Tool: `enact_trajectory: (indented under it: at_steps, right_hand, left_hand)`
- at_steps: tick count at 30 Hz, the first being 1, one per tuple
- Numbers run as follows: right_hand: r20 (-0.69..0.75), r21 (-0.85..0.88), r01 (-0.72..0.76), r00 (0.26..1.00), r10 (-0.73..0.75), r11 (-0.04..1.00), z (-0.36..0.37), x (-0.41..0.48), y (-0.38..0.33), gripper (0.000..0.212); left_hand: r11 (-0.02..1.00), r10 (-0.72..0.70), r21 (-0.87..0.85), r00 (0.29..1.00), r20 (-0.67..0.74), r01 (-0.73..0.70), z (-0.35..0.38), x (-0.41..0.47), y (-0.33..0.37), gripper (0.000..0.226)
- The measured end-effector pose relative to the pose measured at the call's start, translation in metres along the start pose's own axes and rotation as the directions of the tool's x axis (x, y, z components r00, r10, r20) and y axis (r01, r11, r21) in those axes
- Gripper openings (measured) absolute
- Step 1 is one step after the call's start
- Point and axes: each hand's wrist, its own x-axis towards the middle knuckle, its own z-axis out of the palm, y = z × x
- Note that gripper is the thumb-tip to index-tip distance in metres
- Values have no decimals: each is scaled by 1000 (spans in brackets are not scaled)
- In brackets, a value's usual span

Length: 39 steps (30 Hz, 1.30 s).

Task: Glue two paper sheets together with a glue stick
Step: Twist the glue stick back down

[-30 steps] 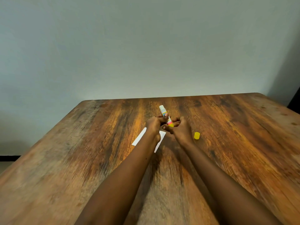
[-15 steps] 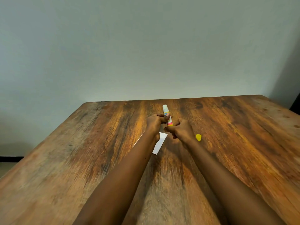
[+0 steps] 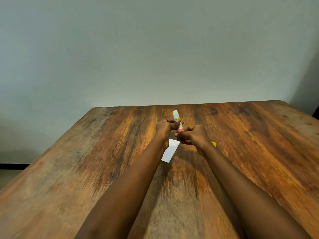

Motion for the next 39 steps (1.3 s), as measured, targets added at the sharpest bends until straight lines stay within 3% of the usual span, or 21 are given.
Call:
enact_trajectory:
  at_steps: [3,6,11,15,21,25,27,32,34,37,39]
  right_hand:
    - [-110,-141,14,993,-30,990,11,0,1,26]
    - [-141,-135,17,989,-36,991,16,-1,2,35]
    - [110,65,-13,994,6,998,10,-2,2,13]
    - [211,204,-106,976,62,973,1,0,0,24]
    - [-75,-83,8,997,-15,996,12,4,-2,20]
    - [-167,-66,31,985,-42,997,26,2,2,31]
    - [-135,-14,42,990,-43,999,27,0,2,31]
    - [133,67,0,991,-9,998,20,-2,-1,11]
    - [197,136,-52,980,25,989,16,-2,-4,16]
    - [206,171,-83,977,47,982,12,-1,-5,18]
    - [145,75,-44,989,33,996,13,0,-4,18]
  left_hand:
    - [1000,-10,-26,1000,-9,10,3,-2,-1,7]
    - [999,-26,-41,1000,-13,26,4,-3,0,15]
    - [998,-28,-64,1000,11,28,1,-1,5,21]
    - [999,-20,-39,1000,4,20,-4,2,5,38]
    - [999,-12,-47,1000,-3,12,-6,3,2,39]
    - [998,-20,-53,1000,-4,20,-4,1,1,38]
    - [997,-25,-75,1000,1,25,-6,0,4,36]
    - [998,-29,-62,999,26,30,-11,0,8,15]
    - [999,-17,-42,1000,23,18,-14,1,8,12]
    - [999,-8,-30,999,33,9,-16,1,7,10]
    - [999,-7,-33,1000,21,7,-16,0,7,5]
